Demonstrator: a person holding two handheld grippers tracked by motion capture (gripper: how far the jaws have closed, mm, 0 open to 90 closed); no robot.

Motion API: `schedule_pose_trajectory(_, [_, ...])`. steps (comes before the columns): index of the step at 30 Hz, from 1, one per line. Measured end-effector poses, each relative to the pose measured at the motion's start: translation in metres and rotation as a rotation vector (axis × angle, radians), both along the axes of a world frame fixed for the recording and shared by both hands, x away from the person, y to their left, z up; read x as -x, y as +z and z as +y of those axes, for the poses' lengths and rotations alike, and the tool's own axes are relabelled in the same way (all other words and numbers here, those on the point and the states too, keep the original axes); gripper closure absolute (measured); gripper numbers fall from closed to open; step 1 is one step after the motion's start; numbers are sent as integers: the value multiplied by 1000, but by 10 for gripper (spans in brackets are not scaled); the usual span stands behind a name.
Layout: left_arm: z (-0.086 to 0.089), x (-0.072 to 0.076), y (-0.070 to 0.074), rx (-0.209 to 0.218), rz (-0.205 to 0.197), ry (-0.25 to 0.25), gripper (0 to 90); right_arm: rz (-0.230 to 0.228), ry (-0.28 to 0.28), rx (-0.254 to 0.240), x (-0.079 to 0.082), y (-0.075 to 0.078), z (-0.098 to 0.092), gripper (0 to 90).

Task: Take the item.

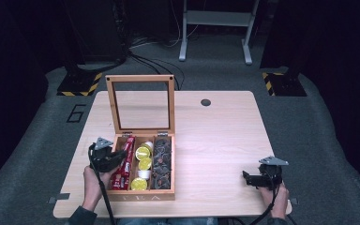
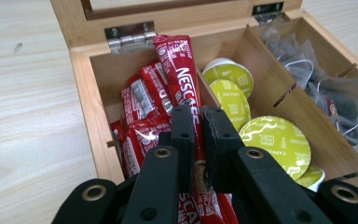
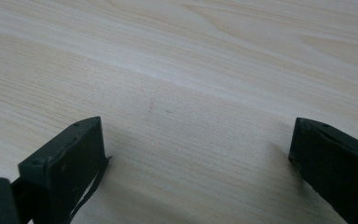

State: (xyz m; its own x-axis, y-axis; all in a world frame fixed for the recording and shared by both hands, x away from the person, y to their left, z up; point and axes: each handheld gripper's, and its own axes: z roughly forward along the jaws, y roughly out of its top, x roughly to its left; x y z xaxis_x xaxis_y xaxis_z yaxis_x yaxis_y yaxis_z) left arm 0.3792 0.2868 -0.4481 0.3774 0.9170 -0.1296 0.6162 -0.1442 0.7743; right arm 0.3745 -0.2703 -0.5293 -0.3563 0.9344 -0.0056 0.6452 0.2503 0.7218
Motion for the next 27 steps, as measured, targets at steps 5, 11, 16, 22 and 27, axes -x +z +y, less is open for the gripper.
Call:
schedule_pose_trajectory(5, [3, 2, 8, 11, -24, 3, 831, -2, -6, -6, 0, 0, 1, 31])
schedule_pose_trajectory(11, [5, 4, 18, 15, -50, 0, 830, -2, -6, -5, 0, 0, 0, 31])
schedule_pose_trajectory(16, [9, 5, 23, 18, -67, 3, 830, -1, -7, -6, 0, 0, 1, 31])
schedule_pose_trajectory(22, [16, 6, 26, 13, -79, 12, 831, 0, -5, -5, 0, 0, 0, 32])
schedule_pose_trajectory(27, [22, 7, 29, 17, -95, 26, 831, -1, -5, -7, 0, 0, 0, 31])
